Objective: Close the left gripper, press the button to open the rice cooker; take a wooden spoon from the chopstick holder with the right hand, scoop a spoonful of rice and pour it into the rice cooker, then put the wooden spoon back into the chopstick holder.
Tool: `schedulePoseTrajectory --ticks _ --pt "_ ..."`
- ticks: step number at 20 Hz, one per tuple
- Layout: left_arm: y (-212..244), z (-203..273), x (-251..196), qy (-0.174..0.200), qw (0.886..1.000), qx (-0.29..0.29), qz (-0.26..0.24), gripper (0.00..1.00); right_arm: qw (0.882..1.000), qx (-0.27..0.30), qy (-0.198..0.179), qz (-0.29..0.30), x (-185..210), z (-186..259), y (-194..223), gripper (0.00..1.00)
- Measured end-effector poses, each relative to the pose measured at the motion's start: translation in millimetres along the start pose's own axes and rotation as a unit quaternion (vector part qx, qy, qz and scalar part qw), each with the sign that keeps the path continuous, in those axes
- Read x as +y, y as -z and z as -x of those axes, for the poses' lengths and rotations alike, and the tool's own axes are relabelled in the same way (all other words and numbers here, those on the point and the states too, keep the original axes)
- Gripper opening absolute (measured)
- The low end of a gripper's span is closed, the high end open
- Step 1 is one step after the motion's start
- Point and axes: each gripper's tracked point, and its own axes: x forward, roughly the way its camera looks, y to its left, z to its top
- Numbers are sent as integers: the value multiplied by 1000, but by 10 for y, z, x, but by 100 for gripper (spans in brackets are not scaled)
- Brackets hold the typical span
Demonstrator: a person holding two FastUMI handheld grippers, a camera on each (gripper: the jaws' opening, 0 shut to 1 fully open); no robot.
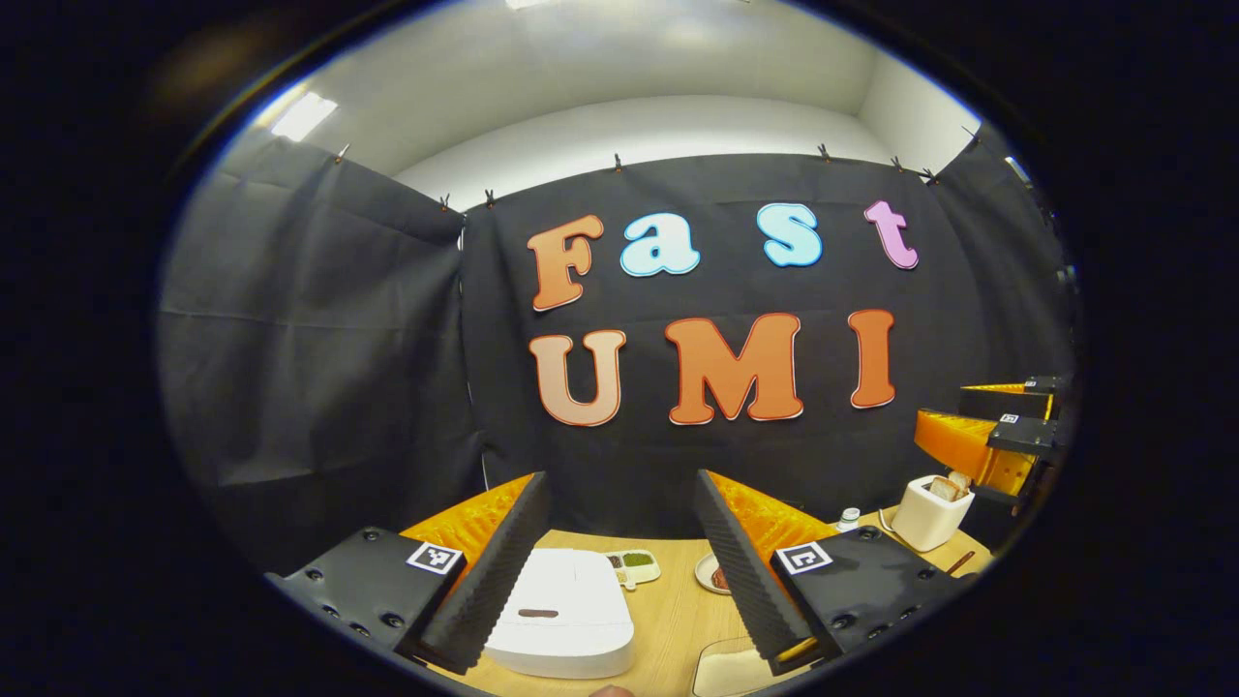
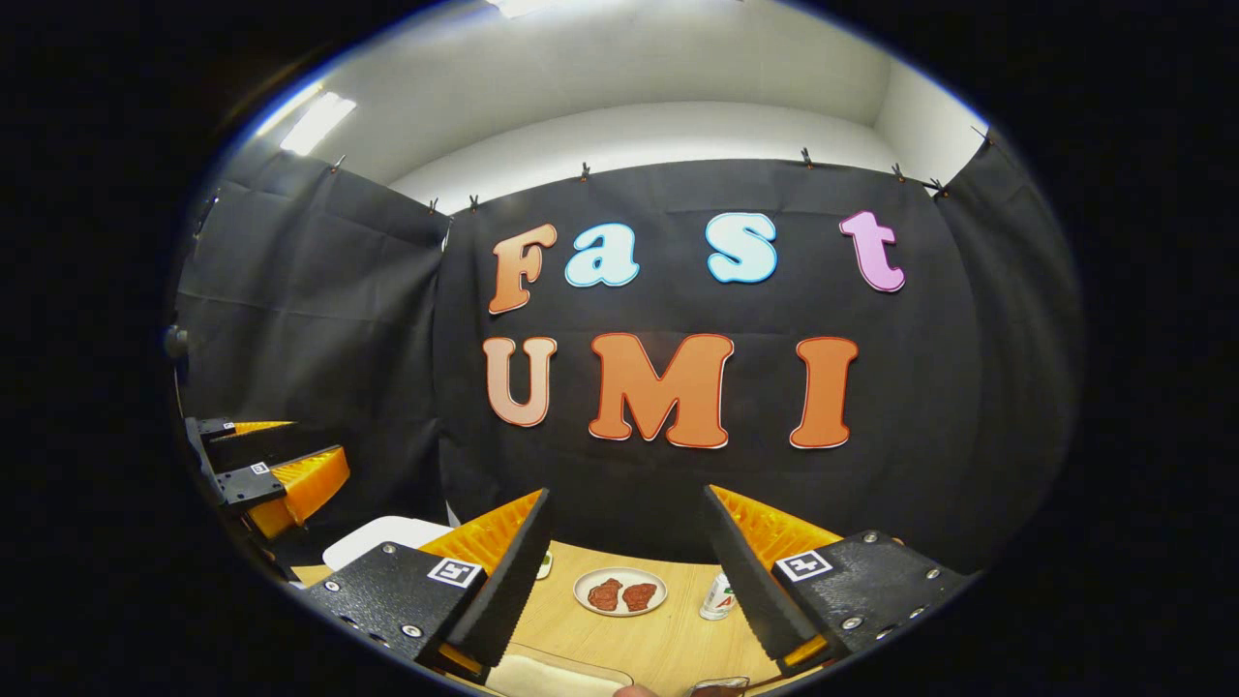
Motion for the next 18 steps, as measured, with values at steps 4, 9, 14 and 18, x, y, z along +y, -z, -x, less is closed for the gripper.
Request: schedulePoseTrajectory --ticks 4,9,14,18 --pt "-54 31 18 5 1000 -10 -2 100 1000 0 0 1 24 -24 -22 95" --pt "-46 53 -15 16 1000 -13 2 100 1000 -4 2 1 29 -28 -29 95" --pt "11 63 -54 20 1000 -10 -2 100 1000 4 5 3 4 -16 56 95" --pt "21 64 -30 19 1000 -12 -2 100 1000 1 4 0 15 -9 62 95"
